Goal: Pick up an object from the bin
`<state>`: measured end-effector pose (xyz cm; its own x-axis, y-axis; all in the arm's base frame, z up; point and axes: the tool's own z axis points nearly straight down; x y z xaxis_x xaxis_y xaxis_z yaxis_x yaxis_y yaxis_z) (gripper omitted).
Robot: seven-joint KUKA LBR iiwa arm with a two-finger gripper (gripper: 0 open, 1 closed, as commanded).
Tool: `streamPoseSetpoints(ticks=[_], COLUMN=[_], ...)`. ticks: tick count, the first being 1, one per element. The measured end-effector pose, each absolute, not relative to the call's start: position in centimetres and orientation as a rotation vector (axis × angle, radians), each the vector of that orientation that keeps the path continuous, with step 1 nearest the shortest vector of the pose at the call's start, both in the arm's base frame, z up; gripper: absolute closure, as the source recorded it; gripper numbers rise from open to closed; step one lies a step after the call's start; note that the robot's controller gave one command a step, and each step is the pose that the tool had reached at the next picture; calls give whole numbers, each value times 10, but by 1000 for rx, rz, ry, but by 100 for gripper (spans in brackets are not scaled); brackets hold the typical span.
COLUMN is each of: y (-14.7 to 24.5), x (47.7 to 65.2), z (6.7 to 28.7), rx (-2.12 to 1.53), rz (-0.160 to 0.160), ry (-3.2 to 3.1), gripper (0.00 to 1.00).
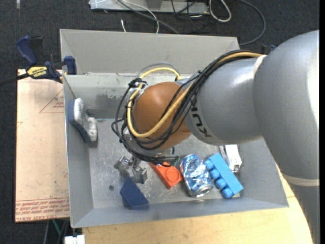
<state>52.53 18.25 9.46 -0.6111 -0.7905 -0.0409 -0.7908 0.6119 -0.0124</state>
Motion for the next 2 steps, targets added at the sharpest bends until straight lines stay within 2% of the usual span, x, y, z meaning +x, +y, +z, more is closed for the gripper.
streamPoseSetpoints(ticks=[1, 2], y=[136, 180], x=[539, 516], z=[102, 108], rx=[-1337, -1383], rz=[16, 21], ry=[2794, 2763], gripper=[100, 100])
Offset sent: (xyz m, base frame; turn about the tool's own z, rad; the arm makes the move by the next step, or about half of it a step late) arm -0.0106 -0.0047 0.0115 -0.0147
